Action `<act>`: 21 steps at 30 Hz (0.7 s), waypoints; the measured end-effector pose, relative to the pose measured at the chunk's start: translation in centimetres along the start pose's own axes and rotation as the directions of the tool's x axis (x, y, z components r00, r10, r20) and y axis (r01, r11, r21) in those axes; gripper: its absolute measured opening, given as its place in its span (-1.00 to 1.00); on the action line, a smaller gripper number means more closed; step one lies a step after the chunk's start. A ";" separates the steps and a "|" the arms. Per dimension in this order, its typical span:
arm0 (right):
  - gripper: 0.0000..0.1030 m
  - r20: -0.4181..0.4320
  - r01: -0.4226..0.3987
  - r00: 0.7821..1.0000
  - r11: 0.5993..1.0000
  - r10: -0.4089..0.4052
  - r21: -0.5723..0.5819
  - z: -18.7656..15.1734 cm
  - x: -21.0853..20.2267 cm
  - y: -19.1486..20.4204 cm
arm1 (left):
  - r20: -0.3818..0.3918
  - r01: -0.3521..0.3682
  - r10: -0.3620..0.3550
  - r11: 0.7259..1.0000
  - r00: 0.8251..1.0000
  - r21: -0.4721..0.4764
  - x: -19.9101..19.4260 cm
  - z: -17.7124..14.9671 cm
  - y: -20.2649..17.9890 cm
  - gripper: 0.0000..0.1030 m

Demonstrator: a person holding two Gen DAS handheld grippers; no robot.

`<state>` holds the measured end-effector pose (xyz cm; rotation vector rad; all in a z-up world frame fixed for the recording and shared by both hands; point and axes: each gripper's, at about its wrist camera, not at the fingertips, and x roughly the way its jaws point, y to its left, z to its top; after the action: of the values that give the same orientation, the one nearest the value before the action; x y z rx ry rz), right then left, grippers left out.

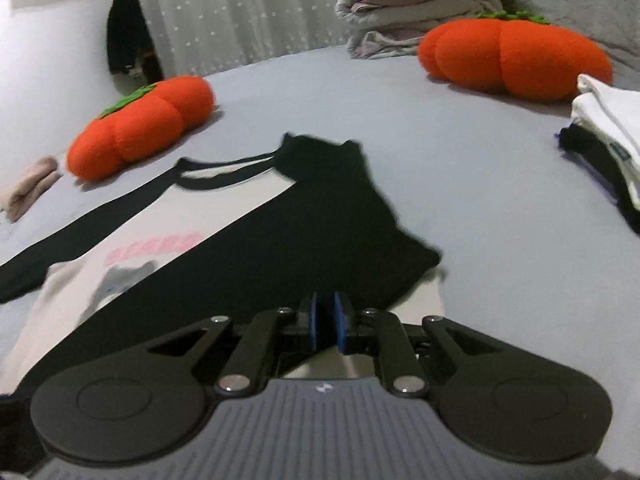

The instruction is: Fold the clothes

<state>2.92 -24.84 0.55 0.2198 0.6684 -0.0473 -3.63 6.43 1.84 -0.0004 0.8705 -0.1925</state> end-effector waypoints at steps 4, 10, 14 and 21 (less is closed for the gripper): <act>-0.72 0.011 0.057 0.998 0.998 -0.057 0.018 1.8 1.3 -1.4 | -0.006 -0.002 0.002 1.000 1.000 -0.002 0.2 0.1 0.0 -0.67; -0.82 0.016 0.142 0.990 0.988 -0.143 0.058 3.0 3.5 -3.3 | -0.006 -0.006 0.006 1.000 1.000 0.007 0.1 0.2 -0.2 -0.67; -0.84 -0.001 0.149 0.989 0.987 -0.150 0.057 3.2 4.0 -3.7 | -0.013 0.001 -0.001 1.000 1.000 0.001 0.2 0.4 -0.1 -0.64; -0.55 0.060 0.067 0.996 0.998 -0.068 0.020 4.2 2.4 -3.1 | -0.017 0.026 -0.027 0.999 0.999 -0.025 0.0 0.5 0.1 -0.56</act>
<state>6.99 -28.74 1.67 0.2124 0.6148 -0.1248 -3.19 6.51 2.17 -0.0332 0.8907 -0.2068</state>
